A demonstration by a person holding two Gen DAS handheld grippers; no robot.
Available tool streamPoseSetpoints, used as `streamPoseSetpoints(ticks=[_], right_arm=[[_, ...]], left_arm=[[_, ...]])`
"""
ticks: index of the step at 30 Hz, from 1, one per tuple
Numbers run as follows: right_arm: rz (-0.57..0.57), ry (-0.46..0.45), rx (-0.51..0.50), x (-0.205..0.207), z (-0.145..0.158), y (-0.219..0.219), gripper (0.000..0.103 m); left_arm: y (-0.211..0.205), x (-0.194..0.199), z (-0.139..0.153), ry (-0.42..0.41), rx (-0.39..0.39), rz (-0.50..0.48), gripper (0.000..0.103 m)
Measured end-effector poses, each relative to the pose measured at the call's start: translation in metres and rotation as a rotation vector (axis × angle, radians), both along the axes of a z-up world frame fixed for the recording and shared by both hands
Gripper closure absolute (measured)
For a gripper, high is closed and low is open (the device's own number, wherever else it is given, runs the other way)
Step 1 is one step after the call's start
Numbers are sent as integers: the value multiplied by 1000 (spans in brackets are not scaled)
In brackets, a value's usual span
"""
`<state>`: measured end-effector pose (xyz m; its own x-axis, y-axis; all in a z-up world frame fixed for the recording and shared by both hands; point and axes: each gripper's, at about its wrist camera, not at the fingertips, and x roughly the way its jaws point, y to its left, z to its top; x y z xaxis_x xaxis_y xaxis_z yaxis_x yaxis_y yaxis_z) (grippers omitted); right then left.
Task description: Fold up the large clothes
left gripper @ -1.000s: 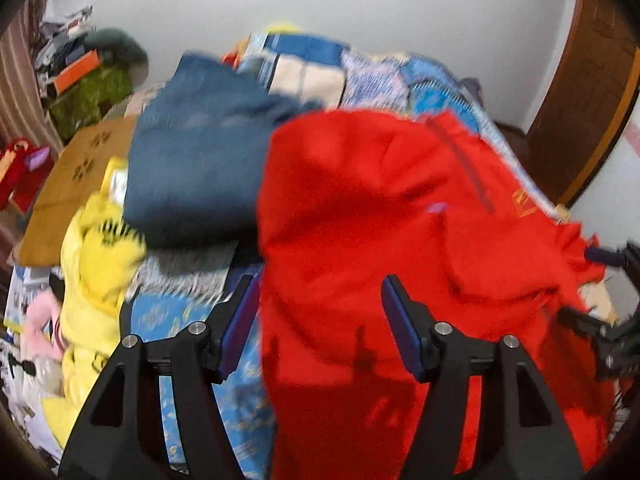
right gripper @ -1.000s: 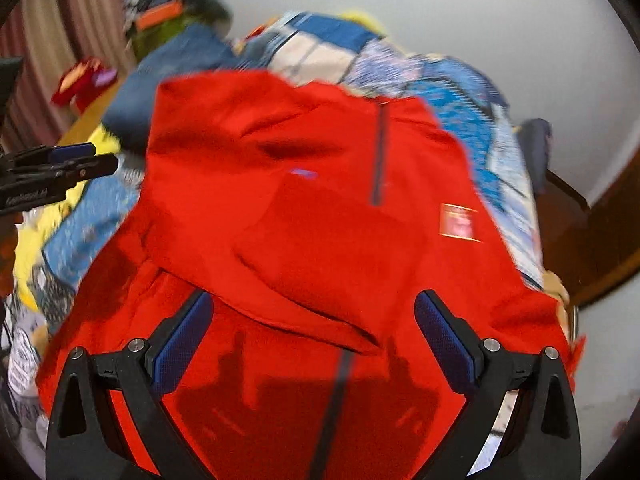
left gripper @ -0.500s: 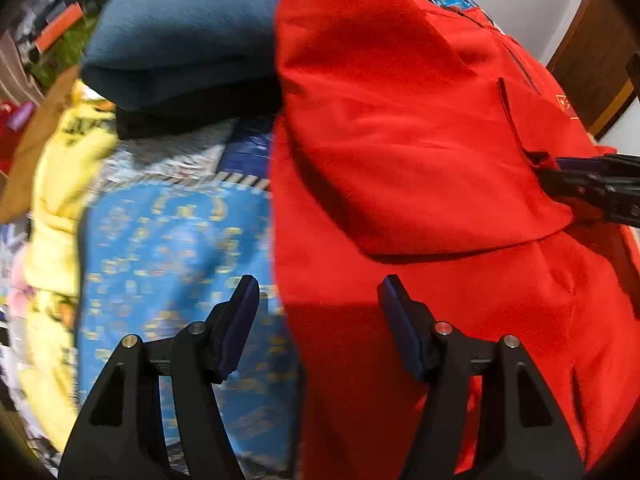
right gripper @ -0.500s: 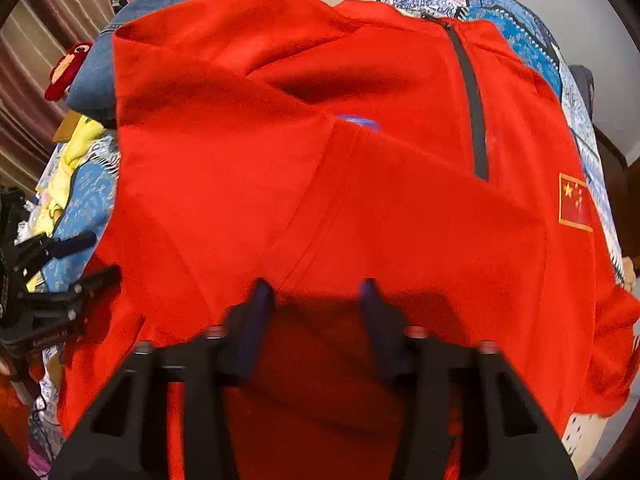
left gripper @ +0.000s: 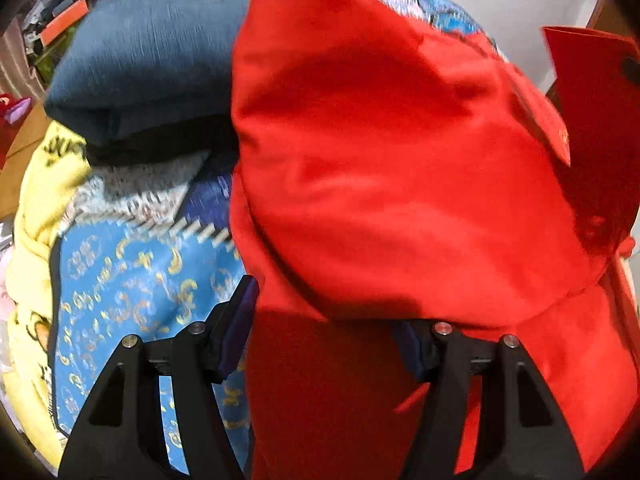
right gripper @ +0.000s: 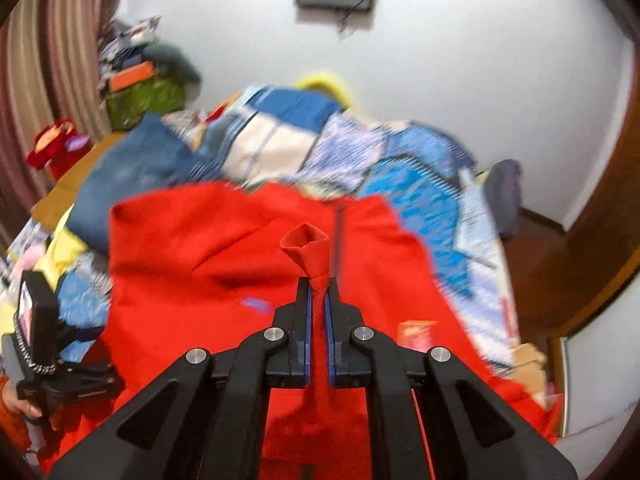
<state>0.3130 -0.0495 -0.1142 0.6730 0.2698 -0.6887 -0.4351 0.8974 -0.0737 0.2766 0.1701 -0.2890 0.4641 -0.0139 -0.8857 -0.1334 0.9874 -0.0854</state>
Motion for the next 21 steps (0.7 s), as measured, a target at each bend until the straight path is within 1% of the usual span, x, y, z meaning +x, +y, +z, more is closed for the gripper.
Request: streamPoseSetpoints(ticks=[2,5,8,9,12,16,21], right_arm=[[-40,-15,12,3,9,-17,98],[-97,-19,11,2,14,-42,98],[-145,17,10,3,13,-65,98],[-158,41,14,4,8,-74,98],[-192,111,10,5,-11,-95,98],[-215,232,25,-2,-48,-118,98],[-211,361,35,-15,-80,-136,98]], left_arm=[[4,3,8,-20,7,23,40],[9,9,17,-24,9,41,40],[13,10,24,-39,73,55,40],[13,10,27,-43,96,61,40],[19,12,24,-38,127,95,40],[29,16,18,-14,133,121,40],[25,10,16,4,165,124,40]])
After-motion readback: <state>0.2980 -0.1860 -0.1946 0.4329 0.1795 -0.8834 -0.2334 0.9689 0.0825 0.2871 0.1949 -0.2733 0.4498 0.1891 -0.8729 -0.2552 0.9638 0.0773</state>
